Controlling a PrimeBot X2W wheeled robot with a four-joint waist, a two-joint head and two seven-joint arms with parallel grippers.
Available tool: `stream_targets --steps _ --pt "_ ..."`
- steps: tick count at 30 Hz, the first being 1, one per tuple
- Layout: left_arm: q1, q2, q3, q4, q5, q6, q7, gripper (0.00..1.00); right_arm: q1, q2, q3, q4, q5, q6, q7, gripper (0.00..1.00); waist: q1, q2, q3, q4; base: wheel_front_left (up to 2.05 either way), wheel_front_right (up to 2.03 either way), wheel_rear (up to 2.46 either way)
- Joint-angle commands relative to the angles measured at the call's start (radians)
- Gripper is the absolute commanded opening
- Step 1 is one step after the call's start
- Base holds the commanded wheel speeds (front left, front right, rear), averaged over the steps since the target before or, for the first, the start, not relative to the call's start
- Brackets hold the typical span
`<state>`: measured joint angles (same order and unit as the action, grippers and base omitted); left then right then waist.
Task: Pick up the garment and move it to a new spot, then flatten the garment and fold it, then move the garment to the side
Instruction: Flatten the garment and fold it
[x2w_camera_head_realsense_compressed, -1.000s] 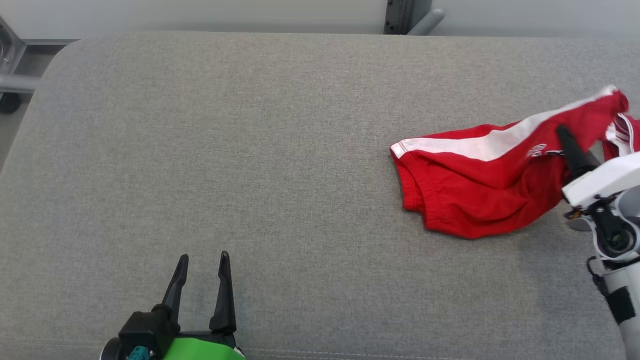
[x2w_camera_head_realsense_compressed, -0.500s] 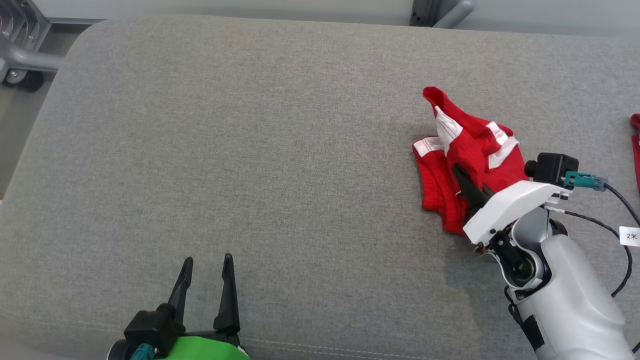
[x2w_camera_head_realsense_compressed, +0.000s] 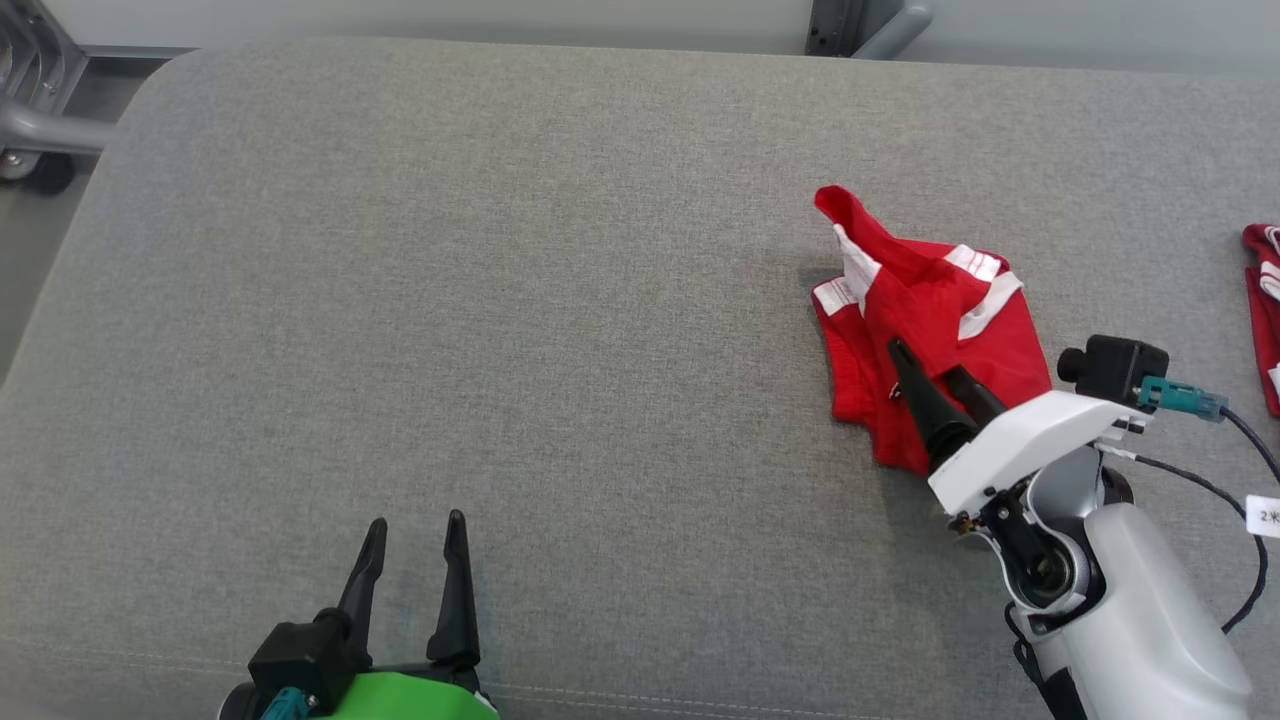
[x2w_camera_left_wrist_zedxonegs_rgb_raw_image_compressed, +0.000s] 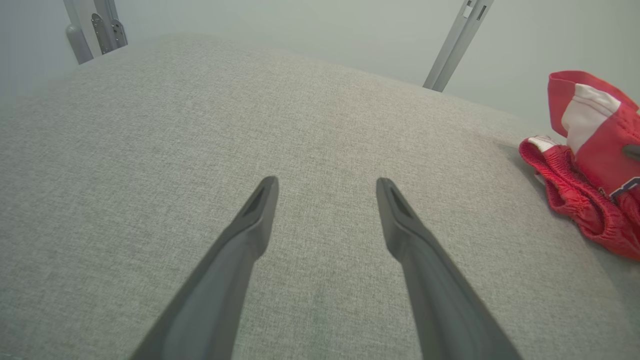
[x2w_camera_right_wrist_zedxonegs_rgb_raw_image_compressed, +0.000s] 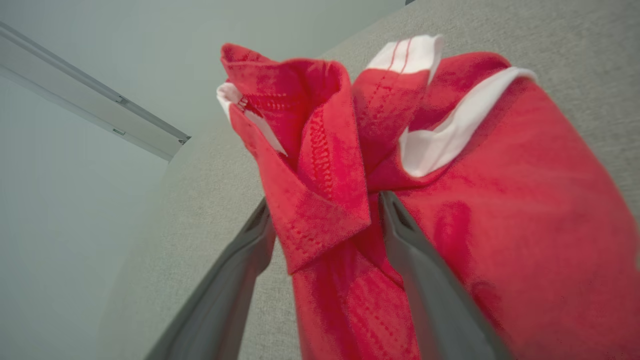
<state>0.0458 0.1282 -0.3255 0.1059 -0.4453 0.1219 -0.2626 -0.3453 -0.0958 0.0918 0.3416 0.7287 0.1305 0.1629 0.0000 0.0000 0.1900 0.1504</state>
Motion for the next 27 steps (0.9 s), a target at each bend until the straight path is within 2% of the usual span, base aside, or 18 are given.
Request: stream_targets --steps 1,9,13,14,15,16,17,27 --pt "-0.002 -0.001 0.009 -0.003 0.003 -0.006 -0.002 1.00 0.039 -0.008 -0.007 -0.044 0.020 0.000 -0.001 1.00 0.0000 0.0000 0.001 -0.006 0.00 0.00 0.00" --pt "0.009 -0.004 0.023 -0.013 0.012 -0.005 -0.002 1.00 0.152 -0.060 -0.103 -0.222 0.036 0.000 -0.068 1.00 0.0000 0.0000 0.014 -0.027 0.00 0.00 0.00" --pt "-0.003 -0.009 0.019 -0.007 0.019 -0.011 -0.002 1.00 0.162 -0.080 -0.161 -0.252 0.013 0.000 -0.101 1.00 0.0000 0.0000 0.015 -0.036 0.00 0.00 0.00" --pt "-0.006 -0.010 0.020 -0.005 0.018 -0.012 -0.002 1.00 0.156 -0.082 -0.169 -0.251 0.010 0.000 -0.104 0.62 0.0000 0.0000 0.015 -0.037 0.00 0.00 0.00" --pt "-0.008 -0.011 0.020 -0.004 0.018 -0.013 -0.002 1.00 0.146 -0.089 -0.171 -0.249 0.000 0.000 -0.105 0.40 0.0000 0.0000 0.016 -0.038 0.00 0.00 0.00" --pt "-0.011 -0.013 0.020 -0.003 0.018 -0.015 -0.002 1.00 0.134 -0.097 -0.171 -0.245 -0.010 0.000 -0.107 0.06 0.0000 0.0000 0.017 -0.039 0.00 0.00 0.00" --pt "-0.014 -0.014 0.020 -0.002 0.018 -0.015 -0.002 1.00 0.122 -0.100 -0.165 -0.236 -0.019 0.000 -0.106 0.00 0.0000 0.0000 0.018 -0.039 0.00 0.00 0.00" --pt "-0.050 -0.031 0.019 0.013 0.028 -0.033 -0.003 1.00 -0.005 -0.115 -0.049 -0.036 -0.110 0.000 -0.071 0.00 0.0000 0.0000 0.059 -0.005 0.00 0.00 0.00"
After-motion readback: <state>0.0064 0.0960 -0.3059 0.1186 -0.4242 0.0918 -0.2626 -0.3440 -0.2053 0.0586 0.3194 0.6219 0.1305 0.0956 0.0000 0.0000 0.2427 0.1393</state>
